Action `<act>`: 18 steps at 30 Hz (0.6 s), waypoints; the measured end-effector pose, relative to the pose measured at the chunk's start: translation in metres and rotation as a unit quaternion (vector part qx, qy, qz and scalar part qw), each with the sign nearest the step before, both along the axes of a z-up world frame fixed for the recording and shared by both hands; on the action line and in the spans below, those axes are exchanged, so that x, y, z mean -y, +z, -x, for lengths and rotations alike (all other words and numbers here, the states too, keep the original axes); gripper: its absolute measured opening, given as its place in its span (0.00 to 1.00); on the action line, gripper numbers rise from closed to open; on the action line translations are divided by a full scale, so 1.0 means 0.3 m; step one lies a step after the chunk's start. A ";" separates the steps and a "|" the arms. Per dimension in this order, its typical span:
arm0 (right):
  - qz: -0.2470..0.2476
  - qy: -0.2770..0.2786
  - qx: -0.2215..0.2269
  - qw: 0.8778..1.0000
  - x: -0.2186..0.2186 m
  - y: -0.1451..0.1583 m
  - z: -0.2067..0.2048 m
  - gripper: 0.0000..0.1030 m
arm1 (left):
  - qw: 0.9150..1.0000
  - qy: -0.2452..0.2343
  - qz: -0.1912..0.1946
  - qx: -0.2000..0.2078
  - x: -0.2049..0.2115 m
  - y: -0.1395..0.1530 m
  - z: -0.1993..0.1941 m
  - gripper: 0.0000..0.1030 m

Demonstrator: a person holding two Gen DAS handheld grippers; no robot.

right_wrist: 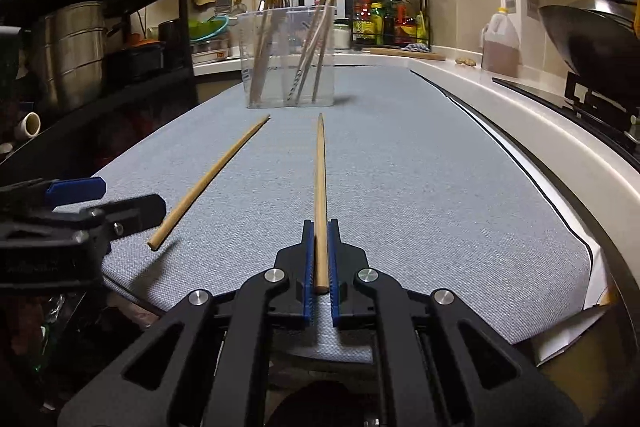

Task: Organize utensils
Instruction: 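Close the left gripper on one chopstick while the right gripper grasps the other, then lift both held chopsticks up over the container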

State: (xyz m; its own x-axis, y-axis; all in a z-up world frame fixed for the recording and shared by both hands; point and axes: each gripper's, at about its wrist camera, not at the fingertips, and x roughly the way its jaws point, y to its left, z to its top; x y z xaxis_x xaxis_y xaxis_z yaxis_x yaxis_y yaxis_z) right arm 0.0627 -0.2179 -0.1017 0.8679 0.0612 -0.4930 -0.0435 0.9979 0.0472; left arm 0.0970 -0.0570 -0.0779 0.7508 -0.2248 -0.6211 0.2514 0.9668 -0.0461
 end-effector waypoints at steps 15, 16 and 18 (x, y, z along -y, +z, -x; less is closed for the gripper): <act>0.008 0.012 -0.003 1.000 0.002 0.049 -0.003 0.07 | 0.999 -0.020 -0.009 0.045 0.031 0.042 0.027 0.06; 0.013 0.014 0.004 1.000 -0.001 0.070 0.002 0.06 | 0.998 -0.023 -0.004 0.055 0.020 0.073 0.038 0.06; 0.016 0.018 0.019 1.000 -0.007 0.113 0.012 0.06 | 0.997 -0.026 0.003 0.071 0.004 0.126 0.053 0.06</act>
State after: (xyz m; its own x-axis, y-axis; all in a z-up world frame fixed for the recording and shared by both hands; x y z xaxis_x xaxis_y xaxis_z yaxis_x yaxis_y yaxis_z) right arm 0.0590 -0.2159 -0.0678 0.8833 0.0774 -0.4624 -0.0809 0.9966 0.0123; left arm 0.0812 -0.0581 -0.0402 0.8185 -0.2689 -0.5076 0.3047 0.9524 -0.0131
